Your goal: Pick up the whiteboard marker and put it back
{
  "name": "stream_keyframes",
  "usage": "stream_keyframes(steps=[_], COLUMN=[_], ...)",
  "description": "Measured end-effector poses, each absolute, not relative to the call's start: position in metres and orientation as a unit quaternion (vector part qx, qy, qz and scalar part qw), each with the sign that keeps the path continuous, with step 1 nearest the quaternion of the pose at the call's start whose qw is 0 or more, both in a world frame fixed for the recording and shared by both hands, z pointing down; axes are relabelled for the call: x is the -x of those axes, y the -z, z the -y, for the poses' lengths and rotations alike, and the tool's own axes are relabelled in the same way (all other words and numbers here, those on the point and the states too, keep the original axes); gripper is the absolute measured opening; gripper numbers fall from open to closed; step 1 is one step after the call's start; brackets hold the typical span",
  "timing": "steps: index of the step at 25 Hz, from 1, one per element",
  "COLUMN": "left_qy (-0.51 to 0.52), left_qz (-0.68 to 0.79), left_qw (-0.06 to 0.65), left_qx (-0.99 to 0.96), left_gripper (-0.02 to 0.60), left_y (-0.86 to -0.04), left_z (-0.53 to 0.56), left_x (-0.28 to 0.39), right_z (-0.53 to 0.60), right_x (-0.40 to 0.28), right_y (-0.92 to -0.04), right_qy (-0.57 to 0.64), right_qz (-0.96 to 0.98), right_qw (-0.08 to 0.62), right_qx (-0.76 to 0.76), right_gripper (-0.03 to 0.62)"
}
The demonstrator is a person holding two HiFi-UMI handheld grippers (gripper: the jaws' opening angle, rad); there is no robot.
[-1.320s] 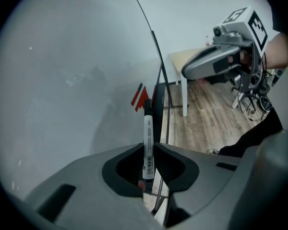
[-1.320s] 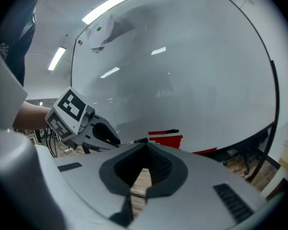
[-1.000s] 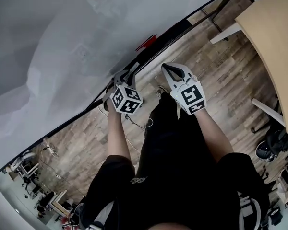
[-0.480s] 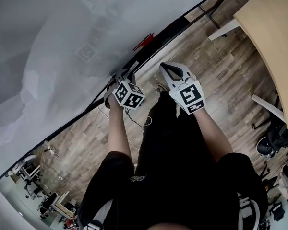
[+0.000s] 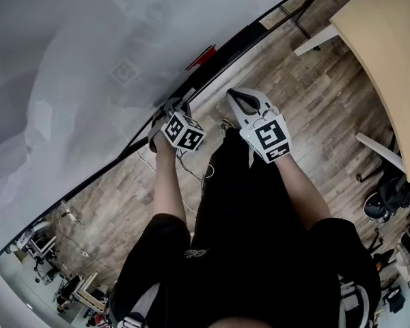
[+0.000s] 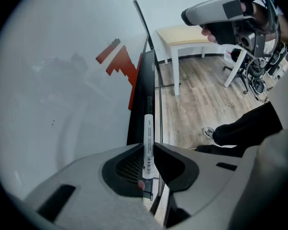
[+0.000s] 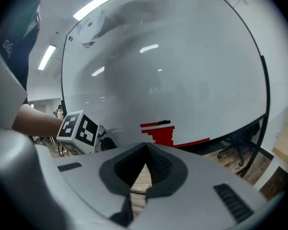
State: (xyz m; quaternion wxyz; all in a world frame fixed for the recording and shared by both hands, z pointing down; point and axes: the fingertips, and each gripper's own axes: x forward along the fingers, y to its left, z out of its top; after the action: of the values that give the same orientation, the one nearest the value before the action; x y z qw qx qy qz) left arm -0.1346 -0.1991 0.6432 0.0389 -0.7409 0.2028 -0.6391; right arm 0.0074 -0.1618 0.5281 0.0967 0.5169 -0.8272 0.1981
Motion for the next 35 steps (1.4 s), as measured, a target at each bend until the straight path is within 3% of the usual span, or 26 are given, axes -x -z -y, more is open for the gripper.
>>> stream_keyframes(steps=[12,24,33,35], left_qy=[0.643,0.623,0.454,0.386], left_qz=[-0.204,-0.242,-0.35,-0.393], left_qw=[0.034,0.033,-0.02,-0.039], left_qx=[0.738,0.743,0.819,0.834], left_gripper=[0.063,0.138,0.138,0.063], left_y=[-0.645,-0.634,-0.564,-0.546], left_z=[0.201,0.208,0.199,0.199], left_x=[0.133,0.137,0.127,0.126], right_z=[0.161,0.168,0.172,0.176], right_x=[-0.011,0.002,0.024,0.03], right_y=[-0.529,-0.528,-0.515,-0.513], right_qy=[-0.201,-0.2,-0.179,-0.172], right_qz=[0.828,0.834,0.845,0.849], right_qw=[0.096,0.102,0.105,0.107], right_qx=[-0.515,-0.505,-0.492,-0.488], right_gripper=[0.0,0.002,0.002,0.002])
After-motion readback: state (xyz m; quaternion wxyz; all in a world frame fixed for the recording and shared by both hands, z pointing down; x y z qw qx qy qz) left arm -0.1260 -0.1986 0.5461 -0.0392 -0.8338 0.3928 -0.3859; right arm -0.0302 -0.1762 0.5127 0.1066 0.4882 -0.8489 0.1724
